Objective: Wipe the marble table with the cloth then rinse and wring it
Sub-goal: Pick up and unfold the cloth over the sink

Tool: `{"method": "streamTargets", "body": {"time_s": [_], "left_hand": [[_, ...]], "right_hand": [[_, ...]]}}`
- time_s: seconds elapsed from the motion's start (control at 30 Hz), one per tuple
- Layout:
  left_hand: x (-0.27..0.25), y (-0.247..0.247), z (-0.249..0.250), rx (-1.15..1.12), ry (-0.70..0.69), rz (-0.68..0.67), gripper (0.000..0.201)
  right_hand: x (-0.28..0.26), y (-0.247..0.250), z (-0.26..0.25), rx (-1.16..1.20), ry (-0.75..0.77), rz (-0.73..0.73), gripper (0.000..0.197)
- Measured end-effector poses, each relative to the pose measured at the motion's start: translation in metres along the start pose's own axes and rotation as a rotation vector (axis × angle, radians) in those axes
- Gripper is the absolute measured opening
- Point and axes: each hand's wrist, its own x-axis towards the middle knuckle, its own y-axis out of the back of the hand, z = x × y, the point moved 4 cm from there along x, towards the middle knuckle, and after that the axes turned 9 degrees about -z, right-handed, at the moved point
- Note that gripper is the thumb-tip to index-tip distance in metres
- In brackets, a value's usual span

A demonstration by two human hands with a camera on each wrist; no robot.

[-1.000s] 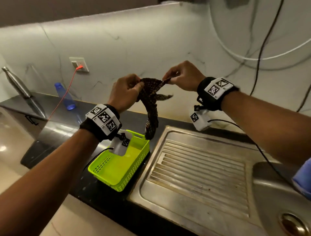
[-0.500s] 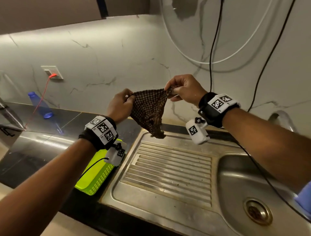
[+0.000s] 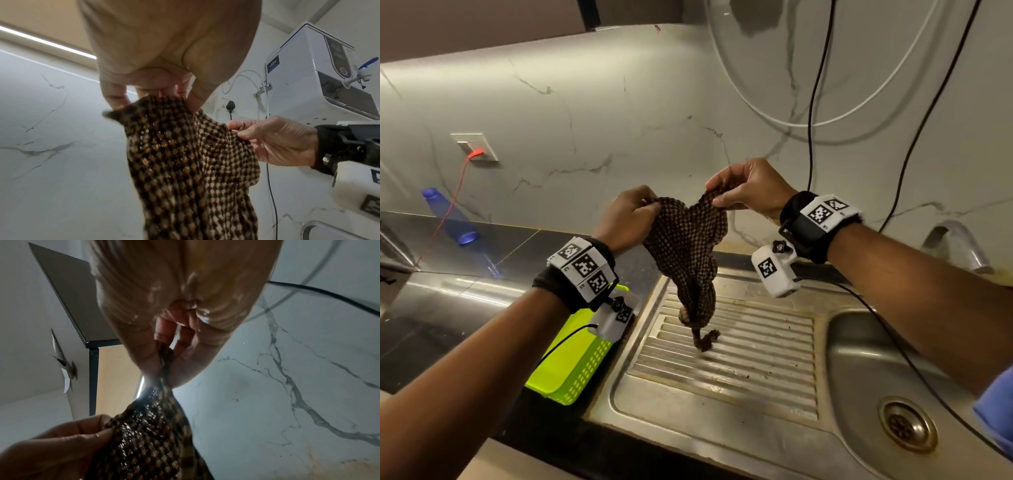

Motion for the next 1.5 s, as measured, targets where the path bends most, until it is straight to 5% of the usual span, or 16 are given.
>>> {"method": "streamTargets", "body": {"time_s": [0.17, 0.33, 0.5, 0.8, 0.93, 1.13, 1.37, 1.5], "left_hand": [[-0.003, 0.012, -0.019, 0.06, -0.001, -0.024, 0.005], [-0.001, 0.002, -0.007, -0.186, -0.083, -0.276, 0.046], [0.008, 0.0, 0.001, -0.022, -0.225, -0.194, 0.032], [0.017, -0.011, -0.011, 0.126, -0.233, -0.321, 0.009], [0.021, -0.013, -0.014, 0.148, -0.263, -0.275, 0.004], [0.02, -0.008, -0.009, -0.063, -0.267, -0.076, 0.02], [0.021, 0.01, -0.037, -0.117, -0.259, 0.038, 0.021], [0.026, 0.023, -0.066, -0.136, -0.117, 0.122, 0.019]], "right_hand": [[0.016, -0.013, -0.014, -0.085, 0.116, 0.034, 0.035], [0.029, -0.05, -0.033, -0.347, 0.183, -0.084, 0.05], [0.041, -0.057, -0.022, -0.445, 0.135, -0.005, 0.06], [0.031, -0.059, 0.016, -0.392, 0.091, 0.033, 0.056], [0.029, -0.06, 0.032, -0.3, 0.063, 0.016, 0.053], [0.025, -0.078, 0.075, -0.132, -0.016, -0.093, 0.017], [0.01, -0.088, 0.113, -0.246, -0.21, -0.315, 0.017], [0.01, -0.08, 0.121, -0.253, -0.215, -0.245, 0.023]]}}
